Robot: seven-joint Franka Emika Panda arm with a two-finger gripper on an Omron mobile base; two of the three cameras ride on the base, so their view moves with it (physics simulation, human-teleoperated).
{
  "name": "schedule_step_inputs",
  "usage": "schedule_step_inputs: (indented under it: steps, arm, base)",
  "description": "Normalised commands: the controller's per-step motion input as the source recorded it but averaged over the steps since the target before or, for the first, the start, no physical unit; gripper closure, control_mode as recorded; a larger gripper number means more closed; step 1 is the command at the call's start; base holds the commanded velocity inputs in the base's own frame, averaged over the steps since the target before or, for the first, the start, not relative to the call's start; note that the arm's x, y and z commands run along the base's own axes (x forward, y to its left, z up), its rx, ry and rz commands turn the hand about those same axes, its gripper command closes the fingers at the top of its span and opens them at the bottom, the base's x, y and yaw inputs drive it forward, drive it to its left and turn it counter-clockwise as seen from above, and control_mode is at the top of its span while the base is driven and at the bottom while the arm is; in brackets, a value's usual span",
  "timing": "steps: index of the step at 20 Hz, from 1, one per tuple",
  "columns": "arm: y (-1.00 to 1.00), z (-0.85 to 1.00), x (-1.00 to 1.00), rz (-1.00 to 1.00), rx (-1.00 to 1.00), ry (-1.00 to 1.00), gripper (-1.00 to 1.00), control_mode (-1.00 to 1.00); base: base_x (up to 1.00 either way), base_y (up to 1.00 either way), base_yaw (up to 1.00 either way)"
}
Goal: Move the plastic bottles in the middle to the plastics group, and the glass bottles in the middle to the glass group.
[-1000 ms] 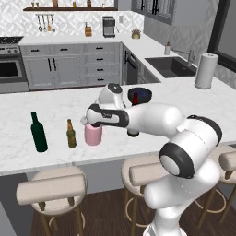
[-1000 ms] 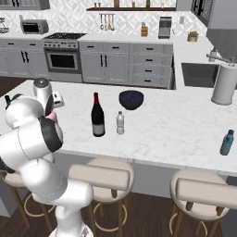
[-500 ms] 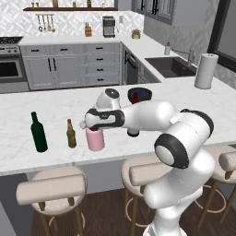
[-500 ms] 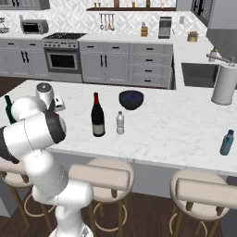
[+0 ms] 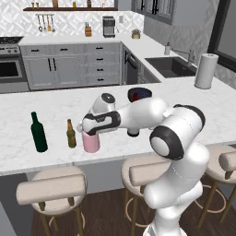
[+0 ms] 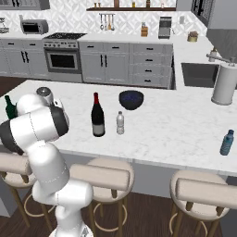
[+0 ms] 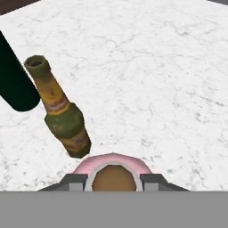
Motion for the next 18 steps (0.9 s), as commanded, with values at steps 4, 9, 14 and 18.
schedule_step_inputs:
  steps: [4,9,14,18]
  arm:
    - [0.10,-0.50,0.17,0.00,0.00,-0.02,1.00,-1.00]
    - [0.05,-0.05,0.12,0.00,0.00,0.00,1.00,-1.00]
    - [0.01,0.00,0.00,0.00,0.00,-0.03,1.00,-1.00]
    - [0.00,-0.23,0.00,0.00,0.00,-0.01,1.00,-1.00]
  base:
    - [0.00,0.00,0.00]
    - [0.00,0.00,0.00]
    - [0.00,0.00,0.00]
    - [0.00,0.00,0.00]
